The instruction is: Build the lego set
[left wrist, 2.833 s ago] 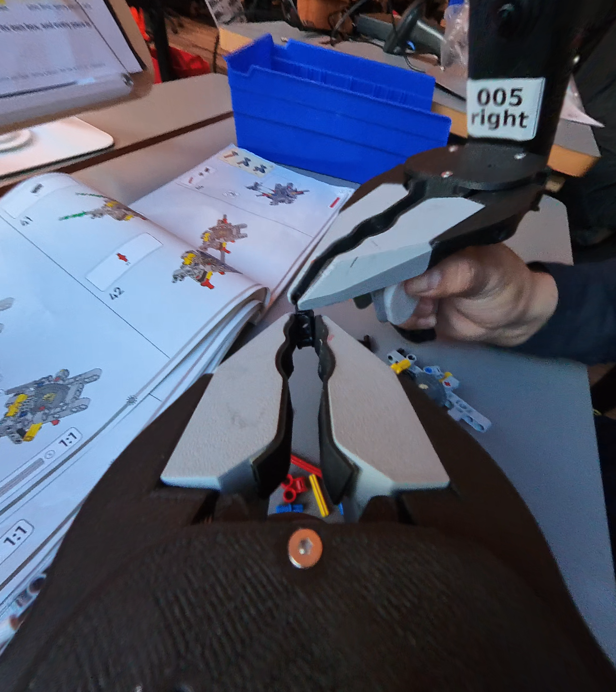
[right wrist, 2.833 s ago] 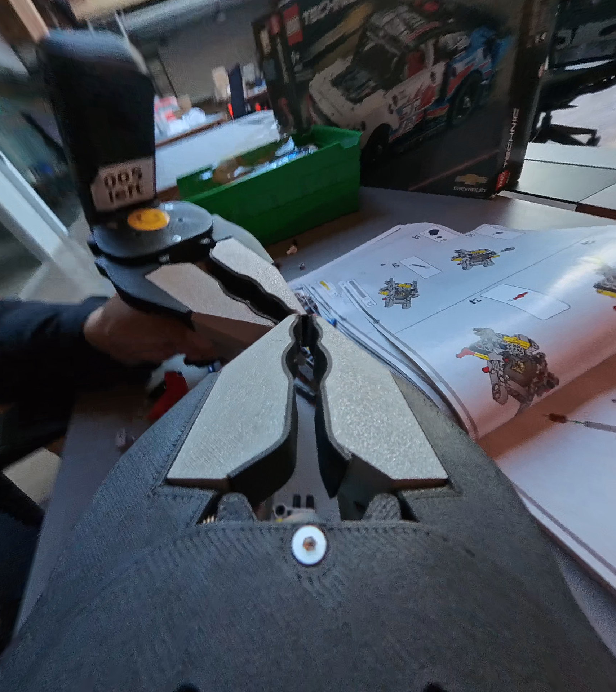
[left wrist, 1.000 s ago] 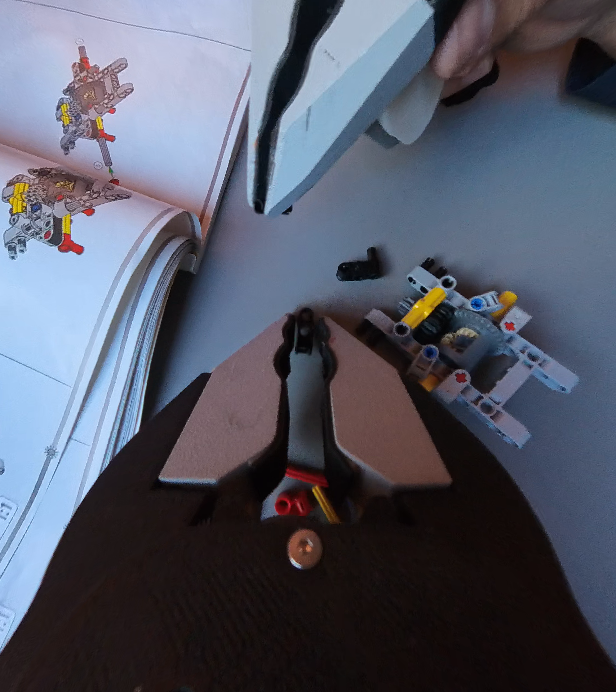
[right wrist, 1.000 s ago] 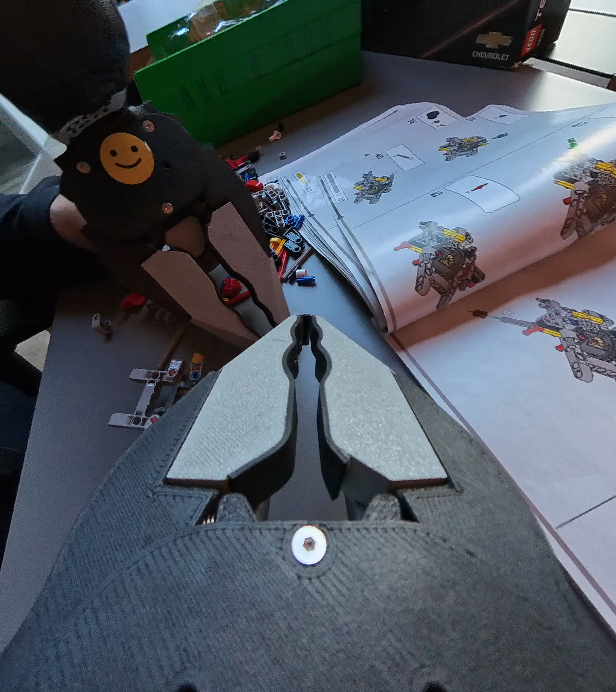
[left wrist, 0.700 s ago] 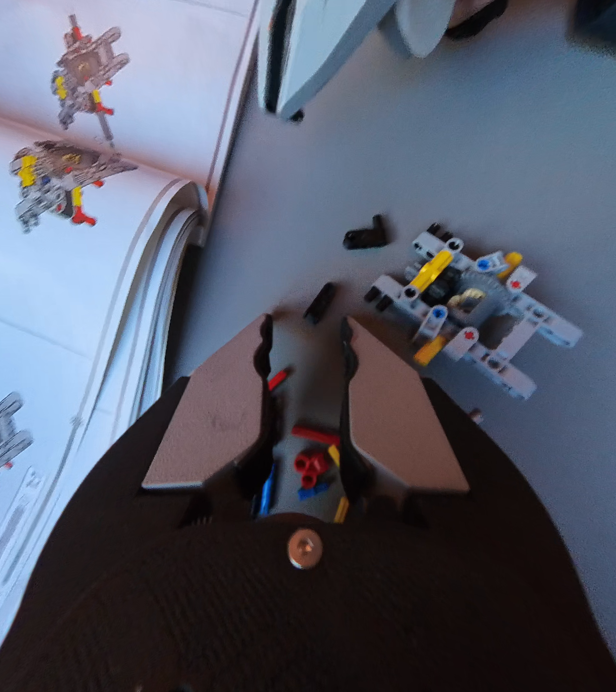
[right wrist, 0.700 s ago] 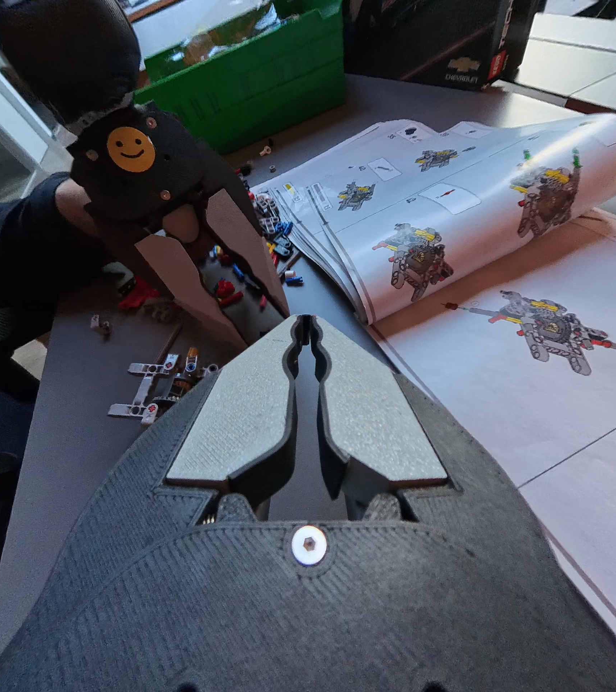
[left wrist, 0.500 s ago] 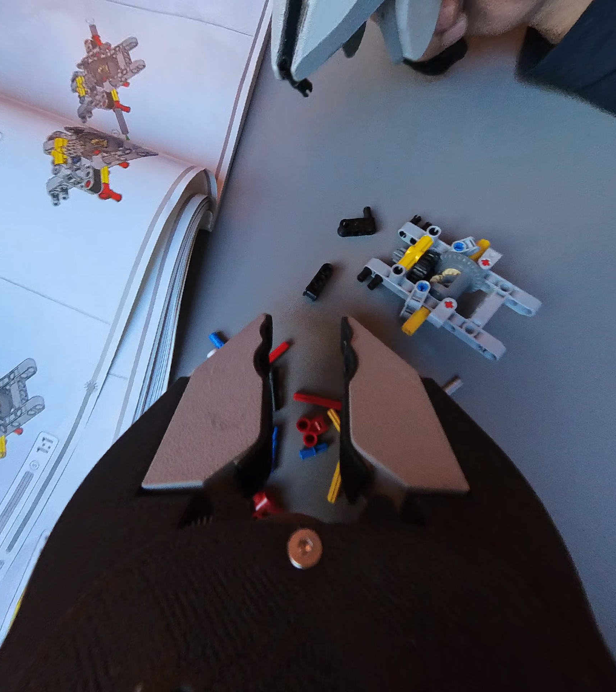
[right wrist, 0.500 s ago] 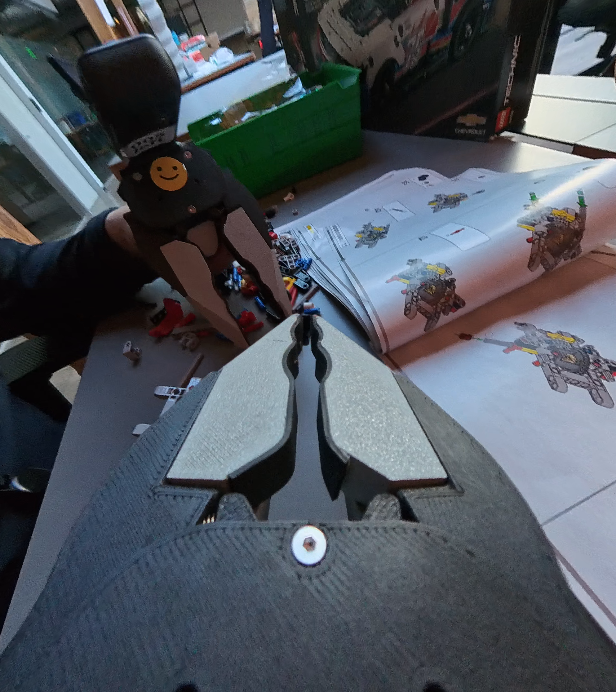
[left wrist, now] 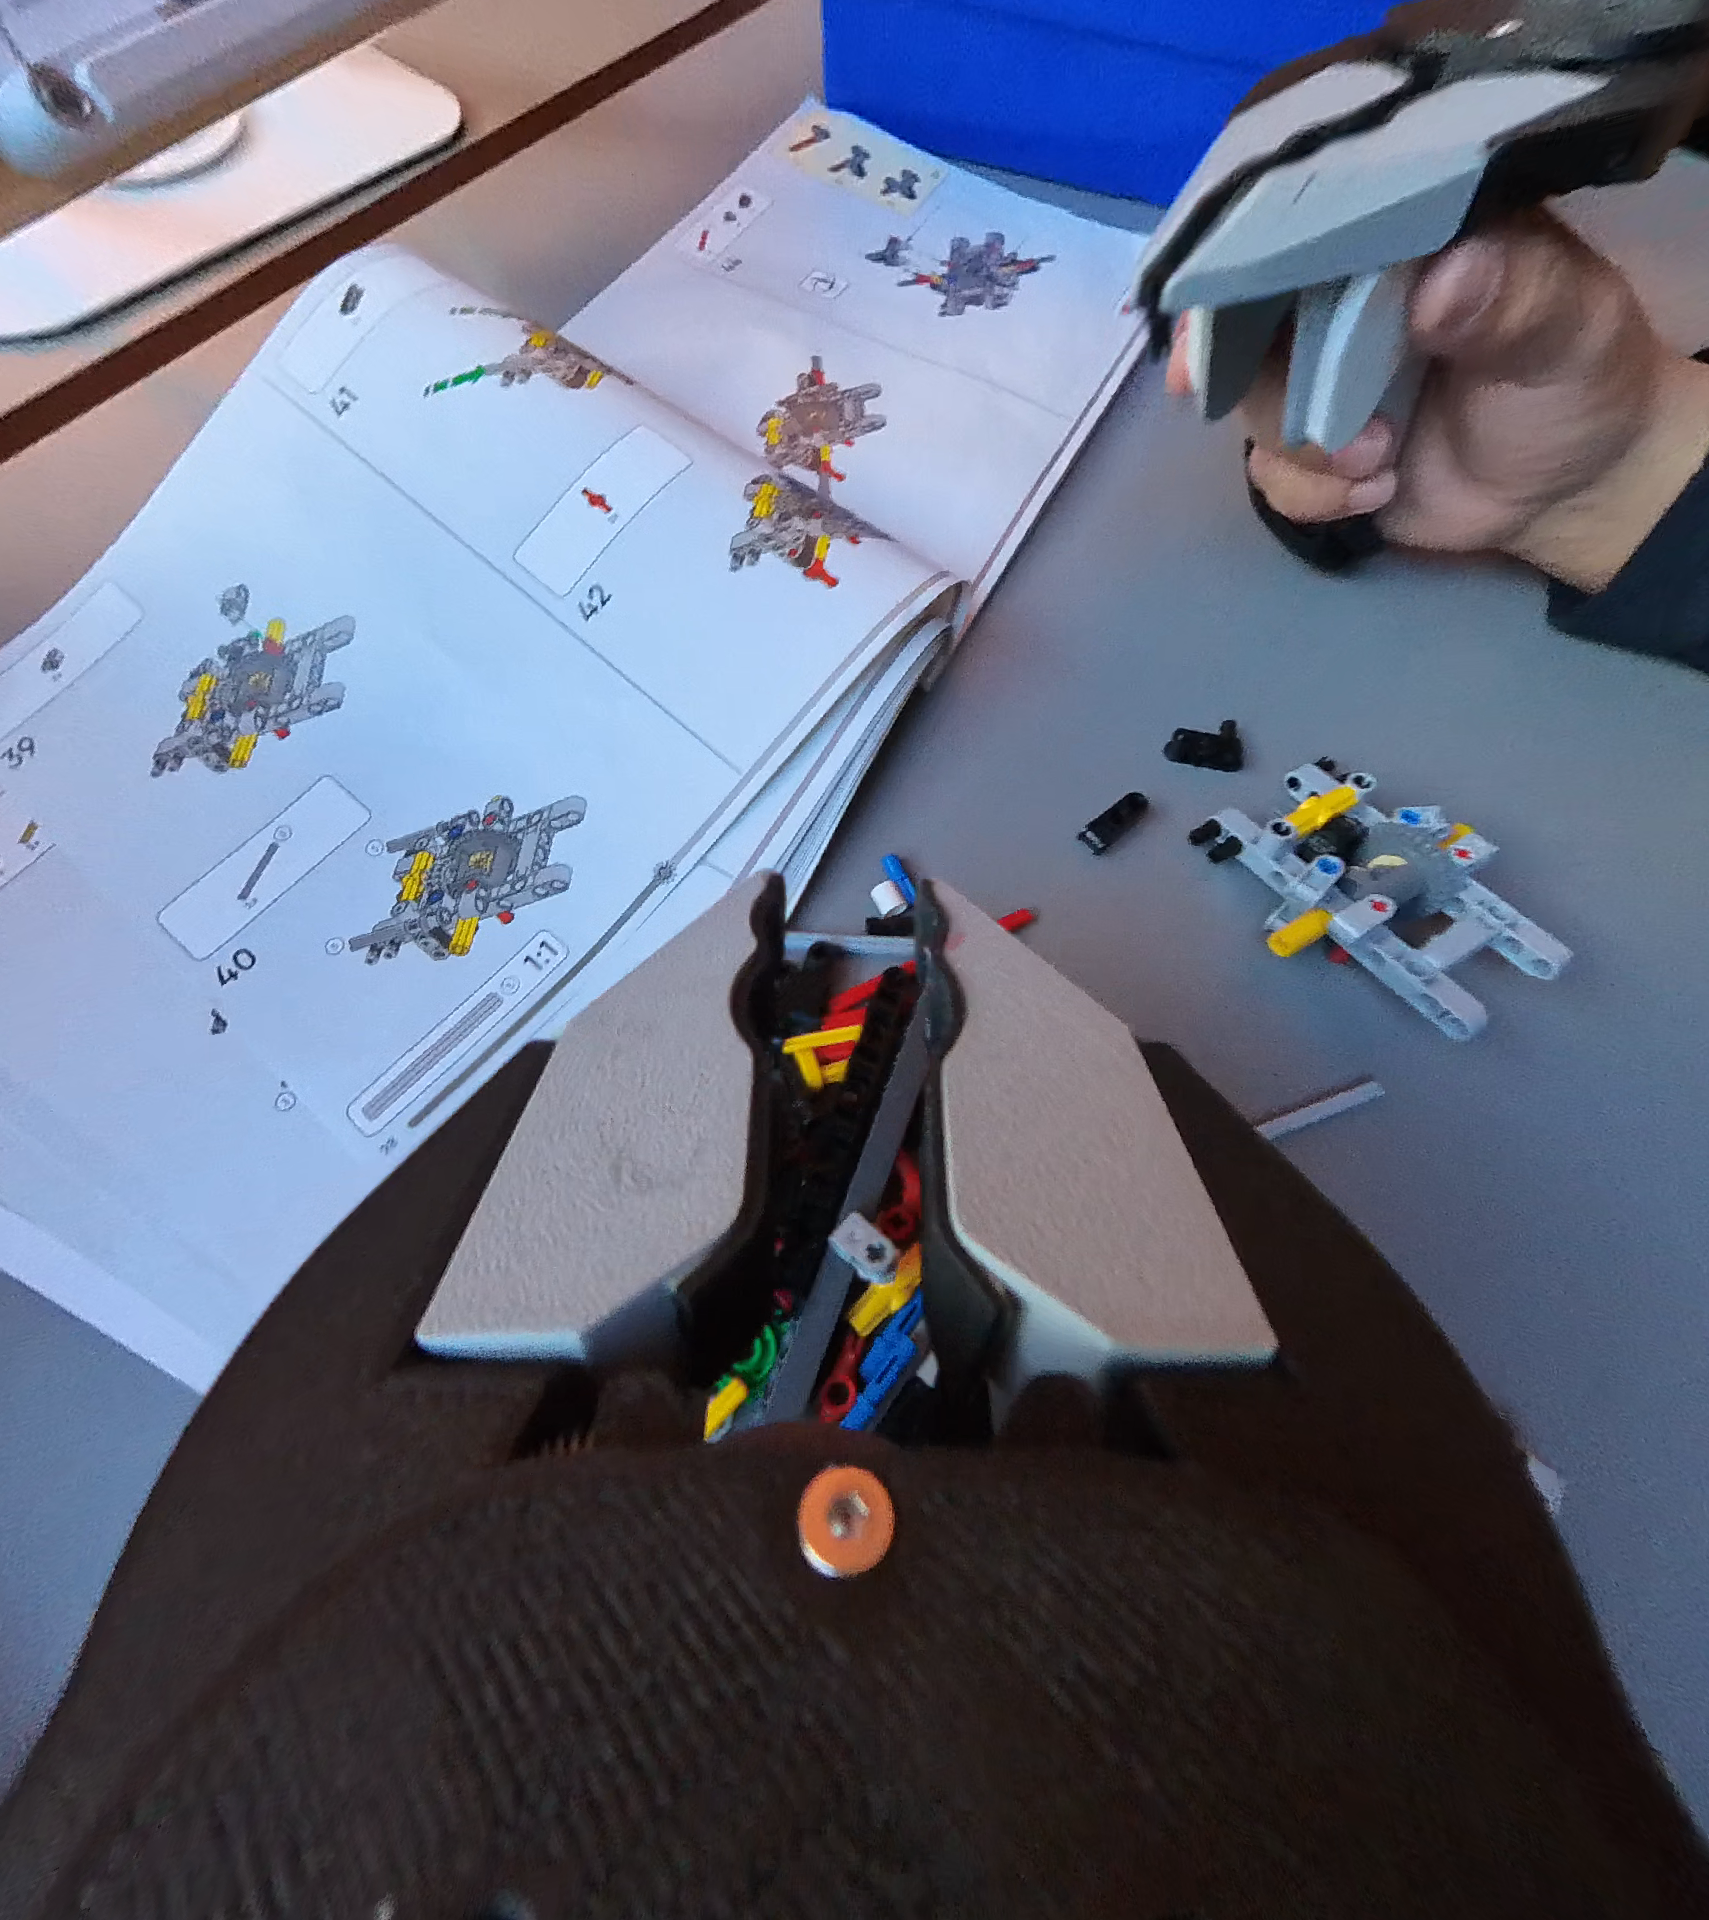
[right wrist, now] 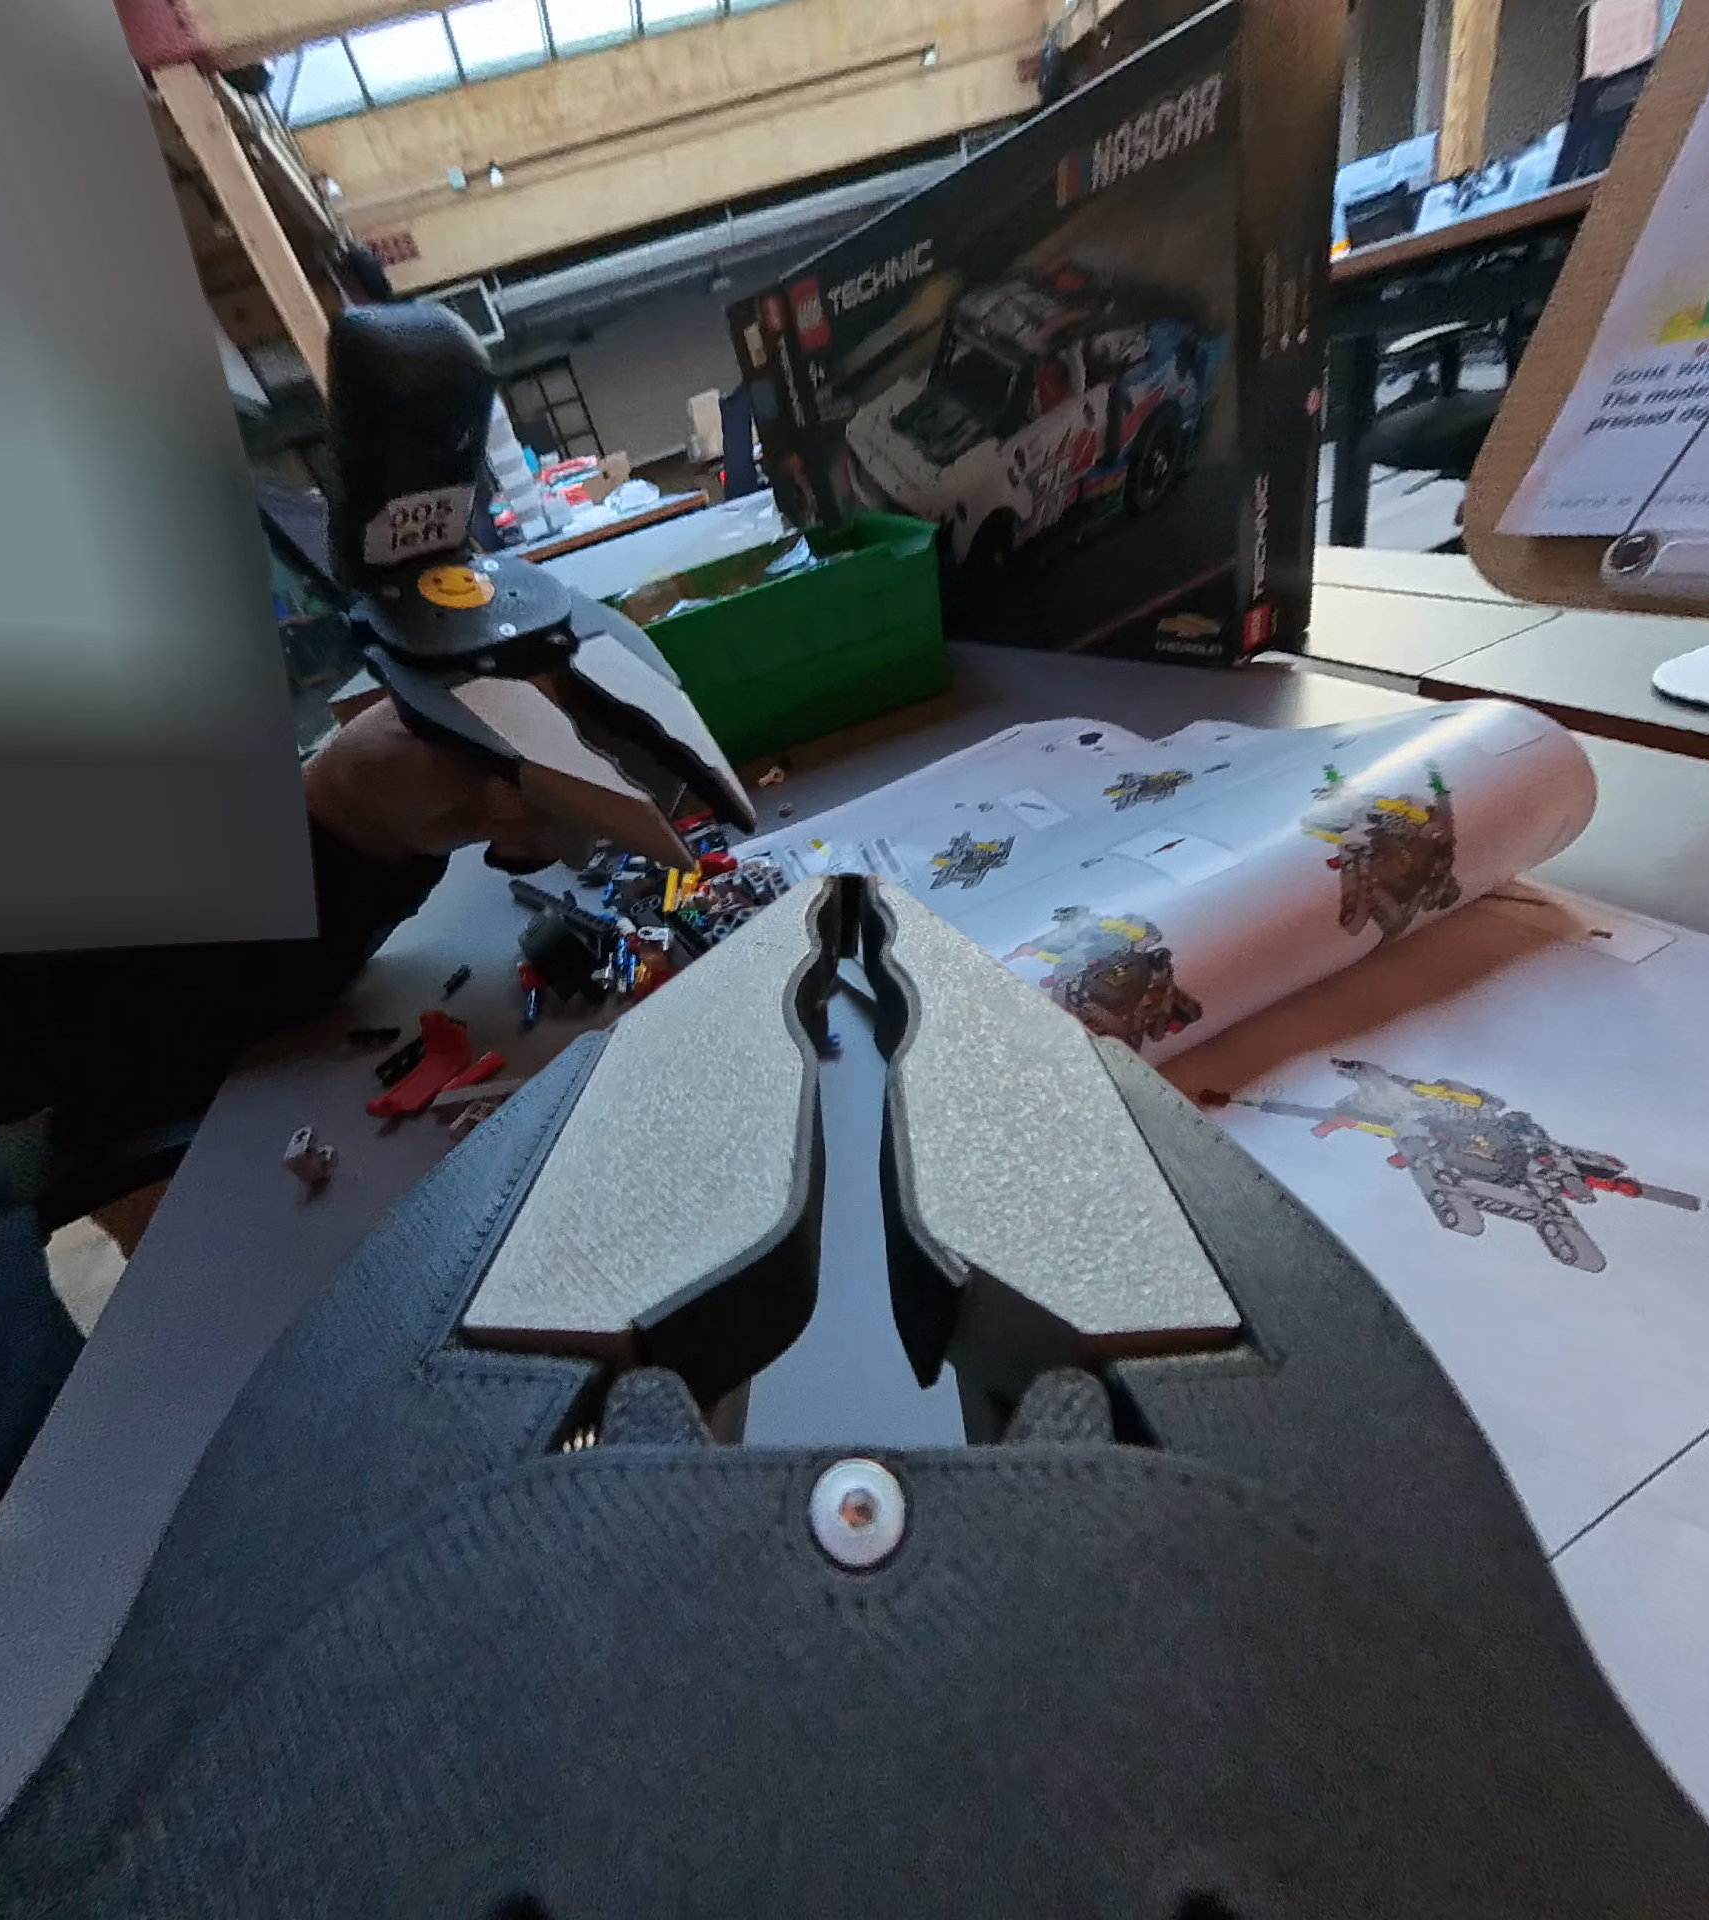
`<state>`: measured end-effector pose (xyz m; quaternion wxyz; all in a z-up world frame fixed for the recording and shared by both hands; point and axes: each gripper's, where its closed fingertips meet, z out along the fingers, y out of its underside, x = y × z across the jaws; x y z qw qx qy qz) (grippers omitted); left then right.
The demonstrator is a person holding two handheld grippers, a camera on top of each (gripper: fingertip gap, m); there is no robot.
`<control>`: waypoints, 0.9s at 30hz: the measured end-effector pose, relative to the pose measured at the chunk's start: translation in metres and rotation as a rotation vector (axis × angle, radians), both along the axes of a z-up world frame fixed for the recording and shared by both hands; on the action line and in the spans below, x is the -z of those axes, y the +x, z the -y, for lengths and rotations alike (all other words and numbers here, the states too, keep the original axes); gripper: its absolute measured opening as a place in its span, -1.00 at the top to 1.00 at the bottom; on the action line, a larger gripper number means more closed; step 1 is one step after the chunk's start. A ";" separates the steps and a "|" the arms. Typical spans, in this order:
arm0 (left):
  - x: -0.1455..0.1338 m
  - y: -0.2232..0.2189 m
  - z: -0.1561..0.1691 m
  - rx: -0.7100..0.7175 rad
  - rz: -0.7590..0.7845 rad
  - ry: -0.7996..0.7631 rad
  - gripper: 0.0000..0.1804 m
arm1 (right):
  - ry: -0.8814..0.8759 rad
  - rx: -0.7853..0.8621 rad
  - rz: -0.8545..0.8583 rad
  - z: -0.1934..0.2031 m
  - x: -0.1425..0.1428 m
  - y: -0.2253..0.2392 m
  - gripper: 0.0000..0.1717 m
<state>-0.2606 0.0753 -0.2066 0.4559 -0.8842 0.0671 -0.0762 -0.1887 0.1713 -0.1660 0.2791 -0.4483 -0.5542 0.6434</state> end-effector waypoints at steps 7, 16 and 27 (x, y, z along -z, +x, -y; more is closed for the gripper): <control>0.017 0.017 -0.001 0.076 0.000 -0.061 0.75 | 0.008 0.042 -0.034 -0.007 -0.003 0.001 1.00; 0.015 0.008 -0.001 0.023 0.087 -0.059 0.75 | -0.043 0.034 -0.108 -0.006 -0.017 0.013 1.00; 0.033 0.019 -0.002 0.070 0.116 -0.120 0.75 | 0.007 -0.050 -0.077 0.012 -0.009 0.011 1.00</control>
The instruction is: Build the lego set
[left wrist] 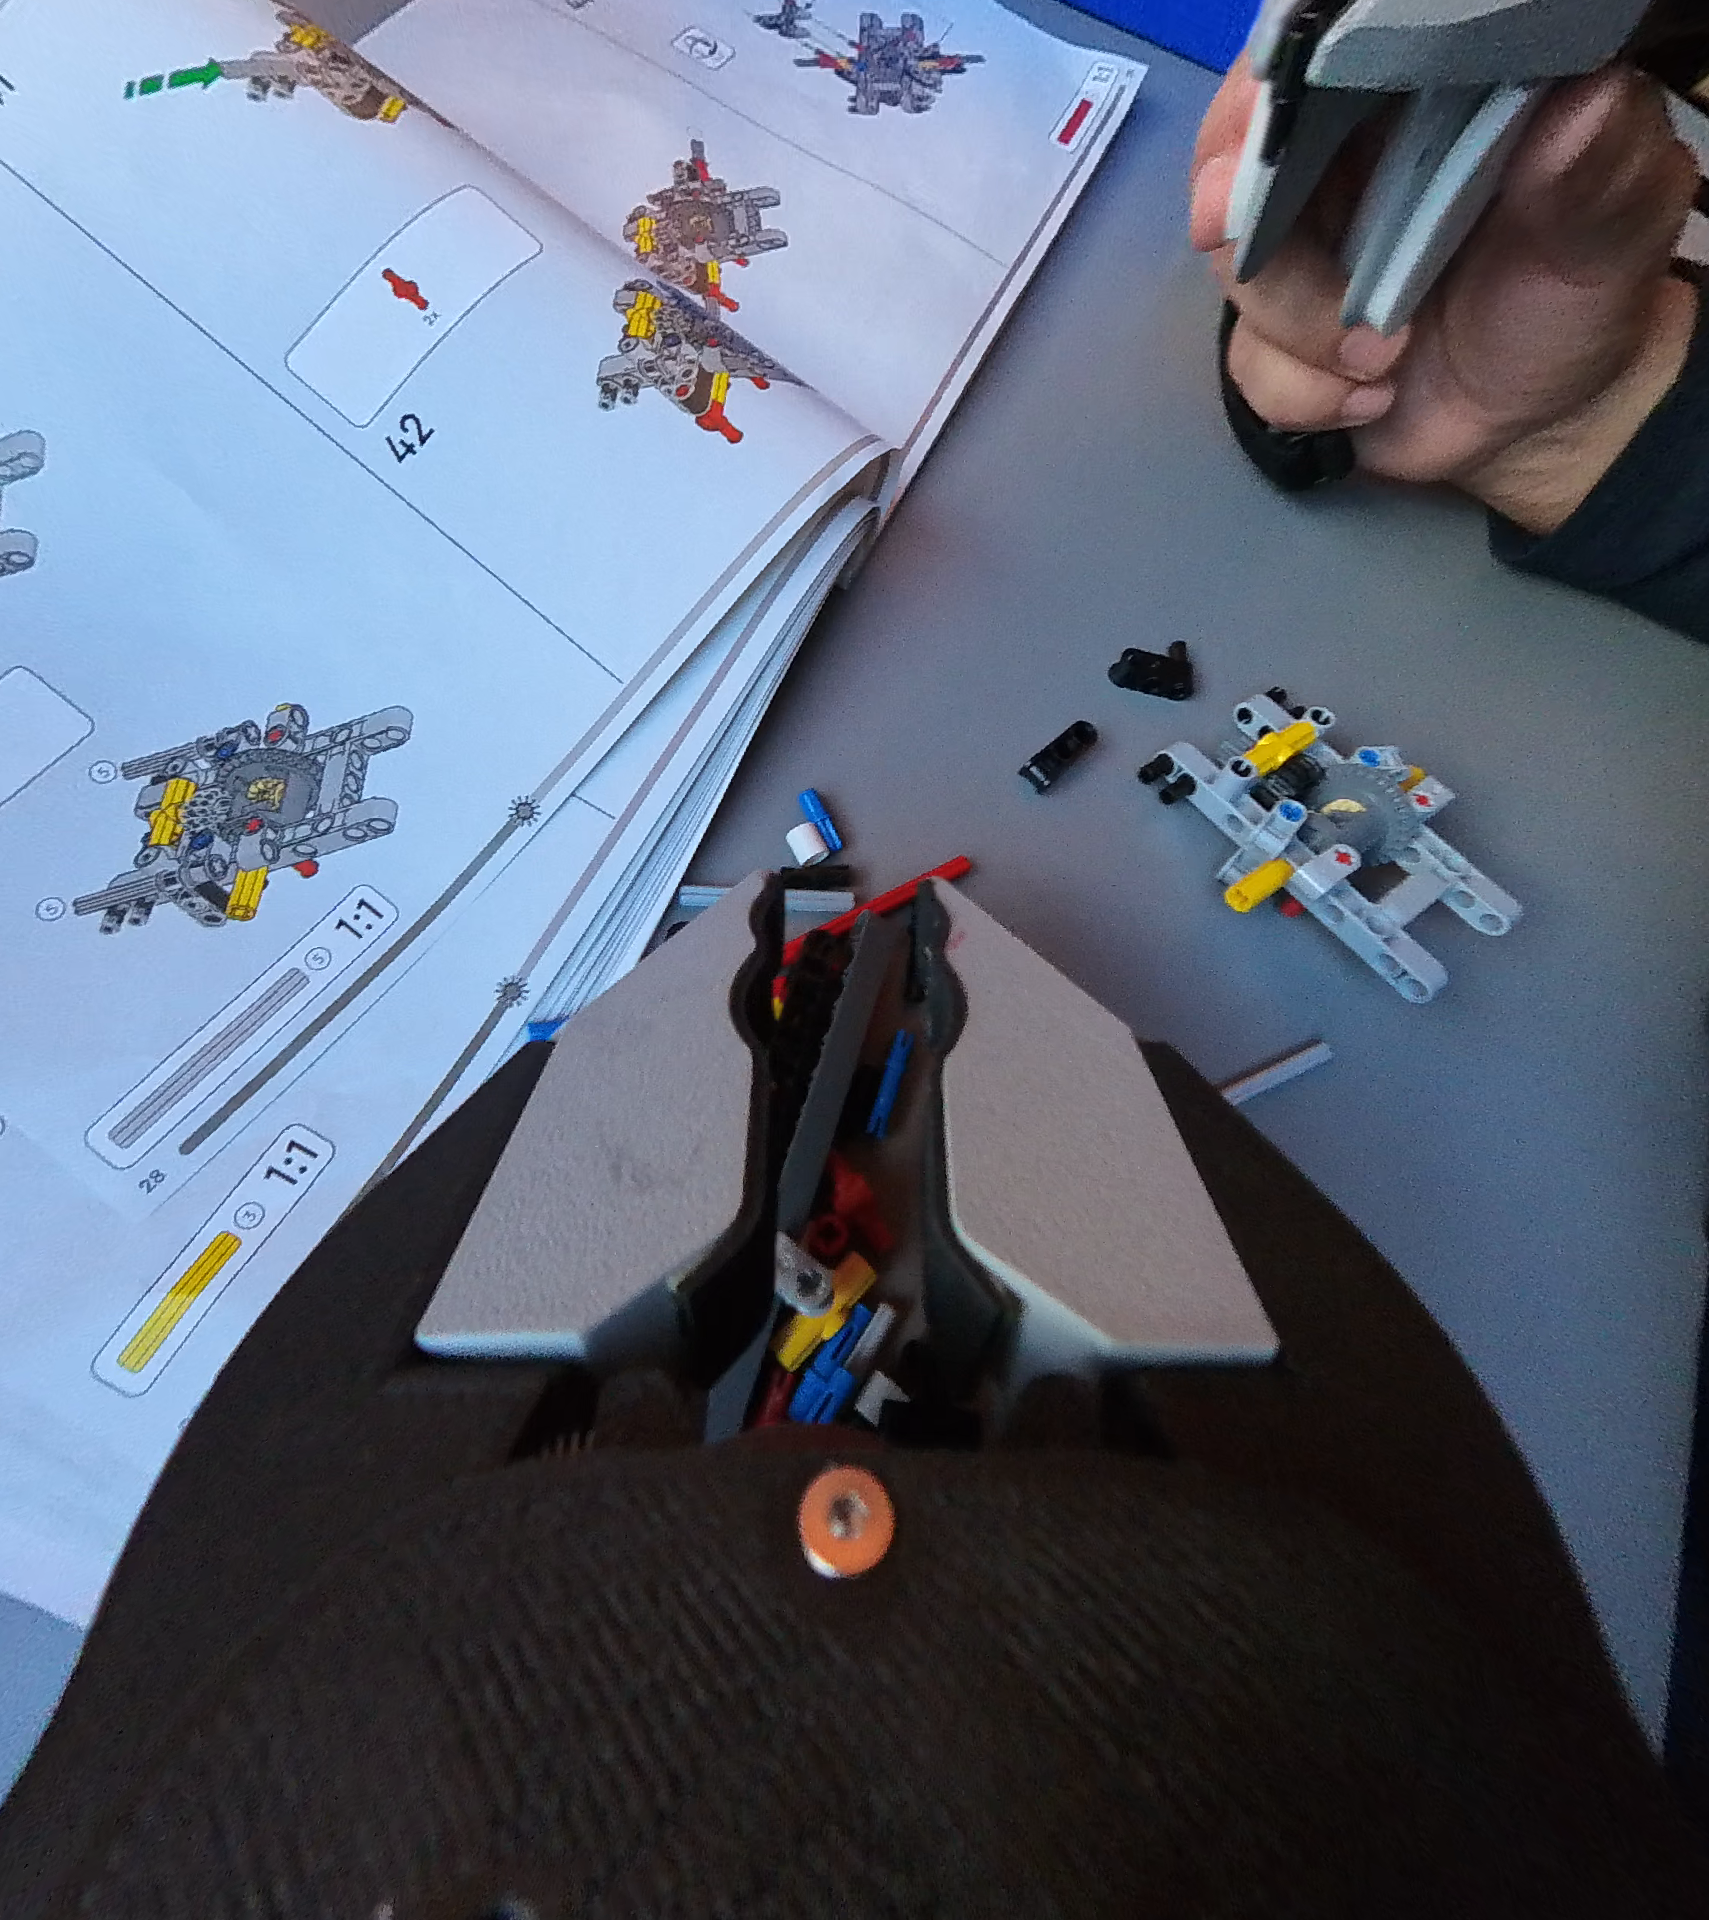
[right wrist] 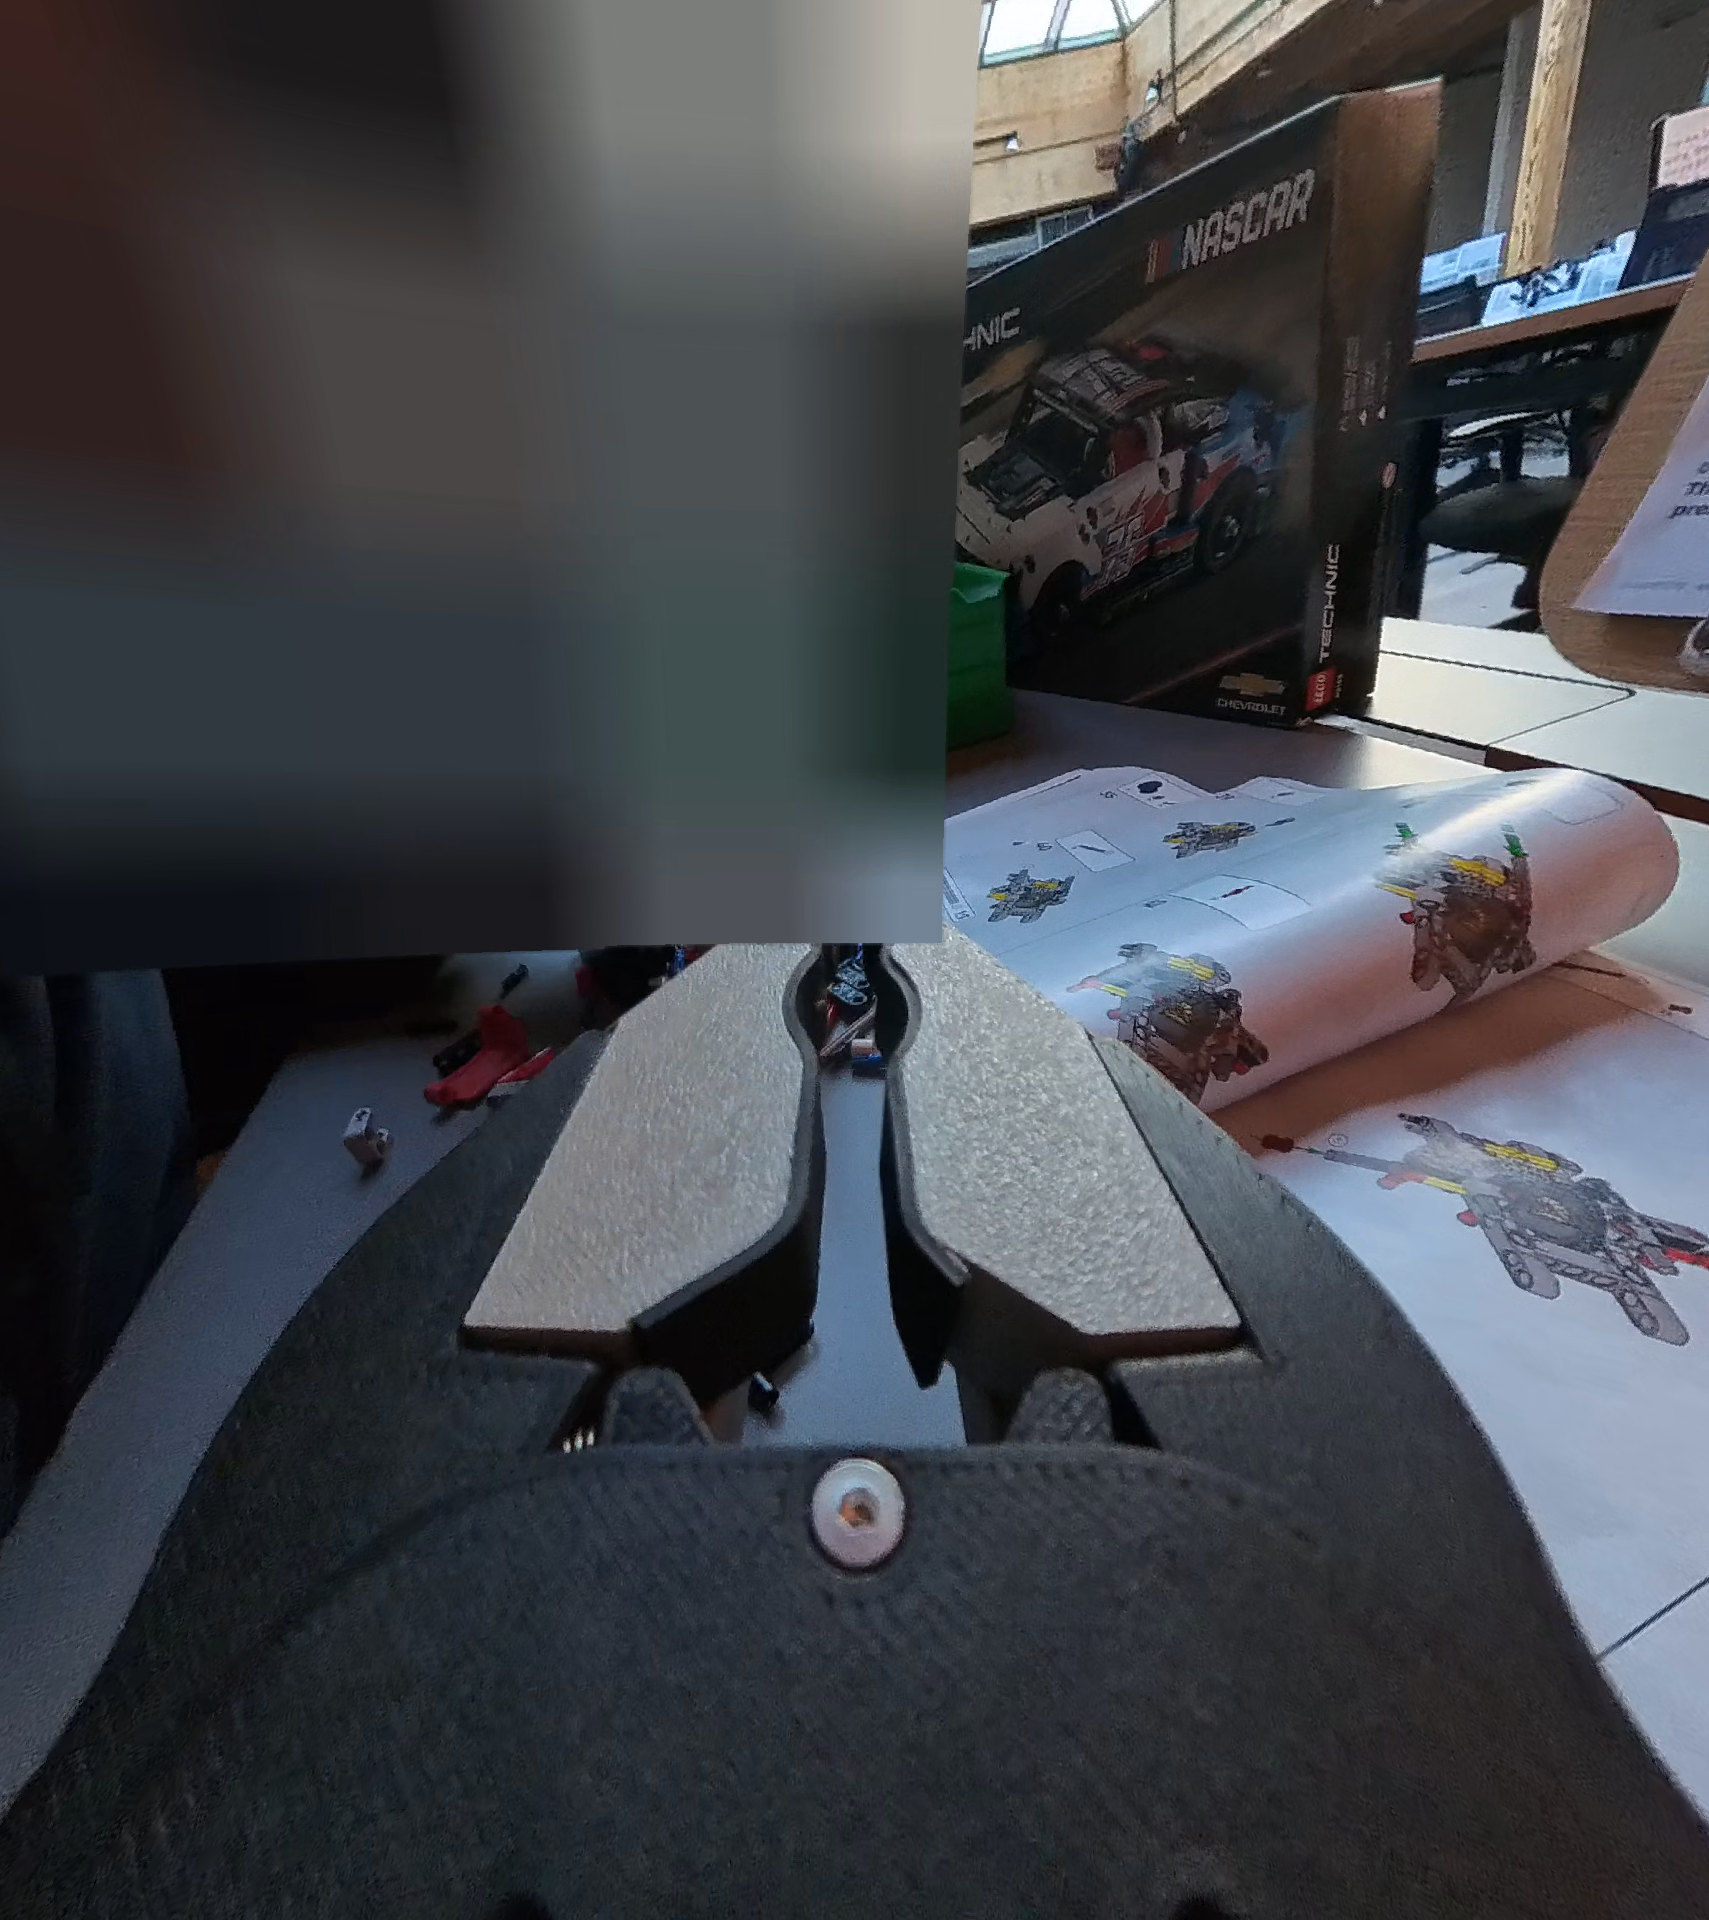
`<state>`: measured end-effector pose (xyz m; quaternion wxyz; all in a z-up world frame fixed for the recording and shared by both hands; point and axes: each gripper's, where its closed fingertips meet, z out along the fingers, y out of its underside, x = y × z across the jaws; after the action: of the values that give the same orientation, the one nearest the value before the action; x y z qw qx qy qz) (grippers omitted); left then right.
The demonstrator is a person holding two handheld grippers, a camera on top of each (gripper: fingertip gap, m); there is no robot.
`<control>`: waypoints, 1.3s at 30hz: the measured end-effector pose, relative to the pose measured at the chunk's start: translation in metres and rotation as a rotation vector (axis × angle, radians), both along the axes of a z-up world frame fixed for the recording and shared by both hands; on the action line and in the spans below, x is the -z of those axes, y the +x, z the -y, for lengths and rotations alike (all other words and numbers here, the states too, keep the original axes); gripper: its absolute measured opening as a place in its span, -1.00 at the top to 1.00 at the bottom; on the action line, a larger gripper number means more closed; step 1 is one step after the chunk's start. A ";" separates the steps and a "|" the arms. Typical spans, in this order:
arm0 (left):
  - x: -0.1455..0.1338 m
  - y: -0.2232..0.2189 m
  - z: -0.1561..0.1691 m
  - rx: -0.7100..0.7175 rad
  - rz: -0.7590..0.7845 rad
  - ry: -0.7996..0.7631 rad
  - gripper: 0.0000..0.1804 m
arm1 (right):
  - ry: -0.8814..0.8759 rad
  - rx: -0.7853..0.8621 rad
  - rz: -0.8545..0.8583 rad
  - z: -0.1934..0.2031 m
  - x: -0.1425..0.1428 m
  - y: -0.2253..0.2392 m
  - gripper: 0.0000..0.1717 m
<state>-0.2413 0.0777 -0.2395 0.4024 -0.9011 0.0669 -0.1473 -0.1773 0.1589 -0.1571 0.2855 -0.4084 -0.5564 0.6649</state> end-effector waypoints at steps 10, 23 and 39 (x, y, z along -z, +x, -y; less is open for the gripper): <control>-0.004 -0.012 0.002 -0.051 0.009 0.006 0.75 | -0.010 0.014 0.007 -0.003 0.002 -0.001 1.00; 0.002 -0.011 0.002 -0.049 0.008 -0.014 0.75 | -0.014 0.000 0.013 0.000 0.003 -0.001 1.00; -0.009 0.016 -0.001 0.031 0.076 0.034 0.75 | 0.034 -0.052 0.023 0.021 0.006 -0.002 1.00</control>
<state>-0.2257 0.0791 -0.2301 0.4174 -0.8867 0.0681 -0.1867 -0.1797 0.1377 -0.1632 0.2684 -0.3964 -0.5812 0.6580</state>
